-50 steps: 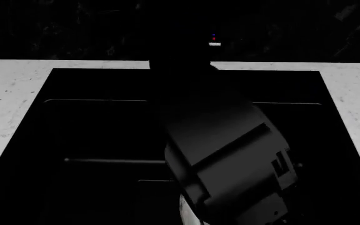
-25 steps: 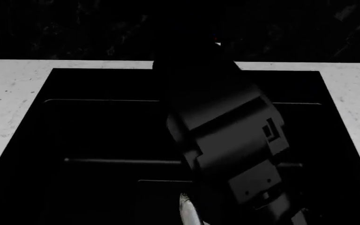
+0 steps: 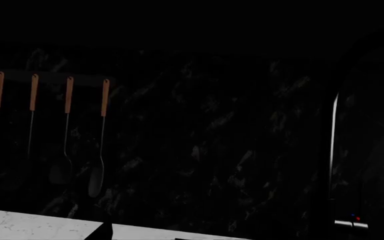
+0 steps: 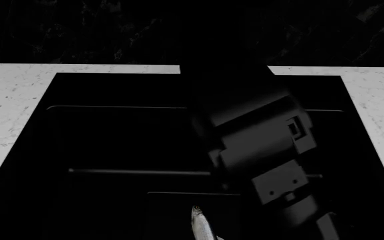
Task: Turn the sink spout to the right.
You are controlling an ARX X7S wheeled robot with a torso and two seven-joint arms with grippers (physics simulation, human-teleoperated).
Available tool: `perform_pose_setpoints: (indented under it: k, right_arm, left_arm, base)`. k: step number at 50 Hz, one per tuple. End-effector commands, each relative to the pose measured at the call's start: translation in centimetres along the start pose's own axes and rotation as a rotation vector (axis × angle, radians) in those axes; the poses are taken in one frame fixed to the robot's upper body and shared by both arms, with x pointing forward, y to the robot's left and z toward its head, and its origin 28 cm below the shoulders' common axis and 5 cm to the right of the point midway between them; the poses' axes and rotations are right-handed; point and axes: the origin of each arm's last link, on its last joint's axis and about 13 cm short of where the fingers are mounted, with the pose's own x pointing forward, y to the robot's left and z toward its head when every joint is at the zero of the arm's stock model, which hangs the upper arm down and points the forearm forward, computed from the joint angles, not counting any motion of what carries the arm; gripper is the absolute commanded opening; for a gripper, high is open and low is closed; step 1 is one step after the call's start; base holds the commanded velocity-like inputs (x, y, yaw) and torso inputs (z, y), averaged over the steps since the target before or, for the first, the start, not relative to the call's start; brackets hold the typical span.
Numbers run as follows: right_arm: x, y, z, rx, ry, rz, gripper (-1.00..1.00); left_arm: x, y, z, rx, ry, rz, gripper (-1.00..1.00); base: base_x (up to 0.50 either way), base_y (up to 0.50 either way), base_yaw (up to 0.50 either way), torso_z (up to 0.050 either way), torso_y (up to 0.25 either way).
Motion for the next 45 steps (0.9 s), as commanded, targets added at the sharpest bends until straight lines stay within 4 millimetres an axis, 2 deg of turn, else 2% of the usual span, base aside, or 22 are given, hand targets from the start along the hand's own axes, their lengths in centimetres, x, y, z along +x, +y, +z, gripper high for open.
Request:
perform_pose_setpoints:
  k: [1, 15, 45]
  right_arm:
    - [0.1, -0.8, 0.0, -0.006, 0.007, -0.034, 1.0]
    - [0.3, -0.6, -0.2, -0.006, 0.012, -0.023, 1.0]
    - [-0.3, -4.1, 0.5, -0.034, 0.007, -0.159, 1.0]
  left_arm:
    - [0.0, 0.0, -0.2, 0.001, 0.003, -0.002, 1.0]
    - [0.1, 0.0, -0.3, 0.002, 0.006, -0.003, 1.0]
    - [0.2, -0.1, -0.2, 0.01, 0.015, -0.003, 1.0]
  base:
    - [0.0, 0.0, 0.0, 0.0, 0.0]
    - [0.0, 0.0, 0.0, 0.0, 0.0]
    - [0.0, 0.0, 0.0, 0.0, 0.0]
